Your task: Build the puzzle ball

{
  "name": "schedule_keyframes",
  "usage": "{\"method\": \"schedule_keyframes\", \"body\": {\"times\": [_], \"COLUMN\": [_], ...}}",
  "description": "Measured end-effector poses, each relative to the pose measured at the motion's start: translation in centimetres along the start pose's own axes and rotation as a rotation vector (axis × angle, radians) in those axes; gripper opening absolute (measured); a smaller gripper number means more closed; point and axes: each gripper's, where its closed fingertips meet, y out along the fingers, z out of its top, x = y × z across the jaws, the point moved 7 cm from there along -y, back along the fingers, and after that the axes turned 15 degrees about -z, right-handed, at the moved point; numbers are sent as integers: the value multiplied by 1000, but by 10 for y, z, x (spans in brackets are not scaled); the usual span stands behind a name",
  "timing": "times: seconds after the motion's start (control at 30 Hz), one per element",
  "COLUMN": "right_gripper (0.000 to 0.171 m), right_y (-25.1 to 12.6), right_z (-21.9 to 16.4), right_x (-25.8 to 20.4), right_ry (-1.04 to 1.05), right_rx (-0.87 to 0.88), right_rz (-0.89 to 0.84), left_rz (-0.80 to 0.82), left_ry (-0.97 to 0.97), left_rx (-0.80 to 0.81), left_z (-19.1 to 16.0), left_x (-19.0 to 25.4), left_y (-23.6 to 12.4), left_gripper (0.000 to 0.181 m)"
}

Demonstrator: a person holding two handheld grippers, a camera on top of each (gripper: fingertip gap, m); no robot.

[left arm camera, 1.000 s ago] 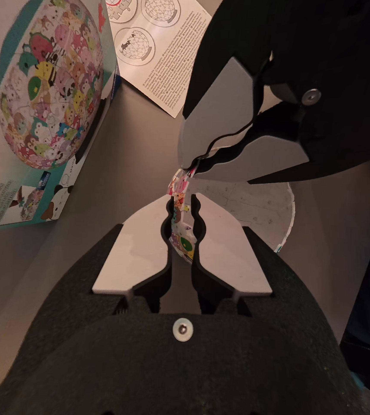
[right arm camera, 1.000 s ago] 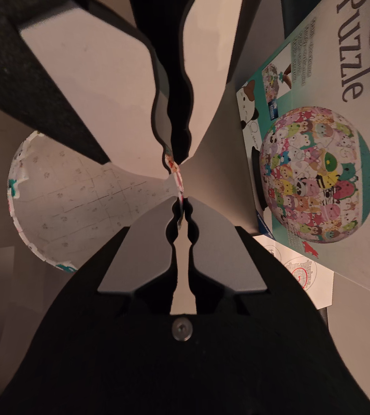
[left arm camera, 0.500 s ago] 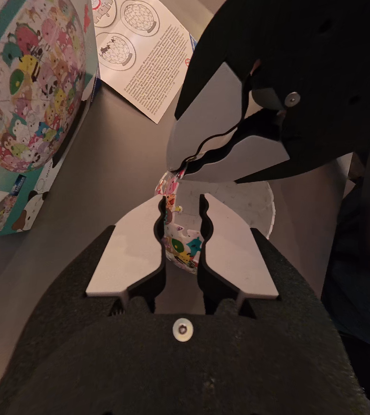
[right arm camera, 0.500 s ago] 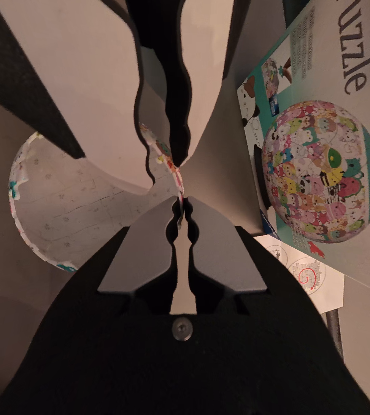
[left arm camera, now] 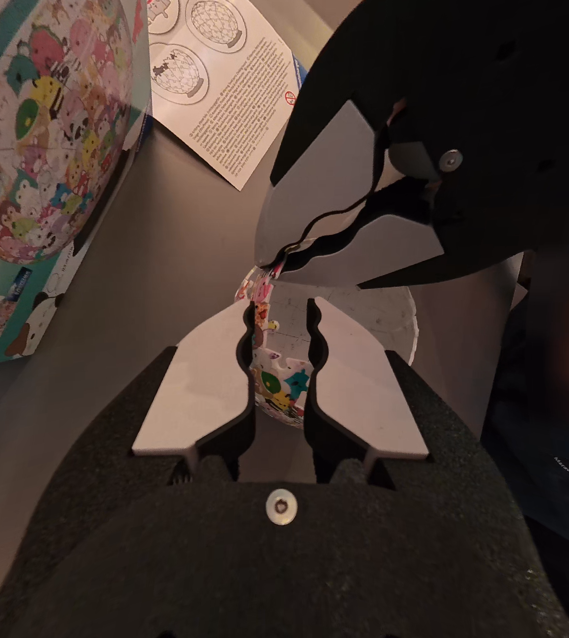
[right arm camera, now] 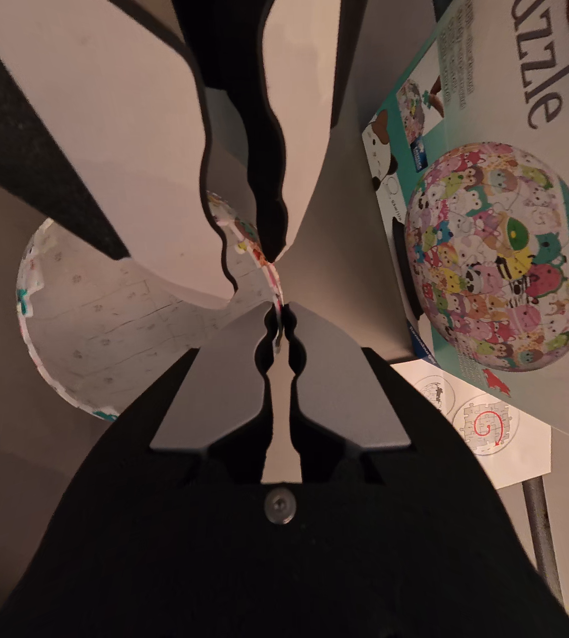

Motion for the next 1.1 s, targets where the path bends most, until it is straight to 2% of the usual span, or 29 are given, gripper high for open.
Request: {"method": "schedule_keyframes", "body": {"times": [0.4, 1.1], "right_gripper": [3, 5], "right_y": [0, -1], "right_z": [0, 2], "right_x": [0, -1], "right_ry": [3, -16], "right_rx": [-2, 24], "right_rz": [2, 6], "left_rz": [23, 14], "left_ry": [25, 15], "left_rx": [-33, 0], "left_z": [1, 0], "left_x": [1, 0], "left_y": [1, -1], "left_gripper": [27, 29]}}
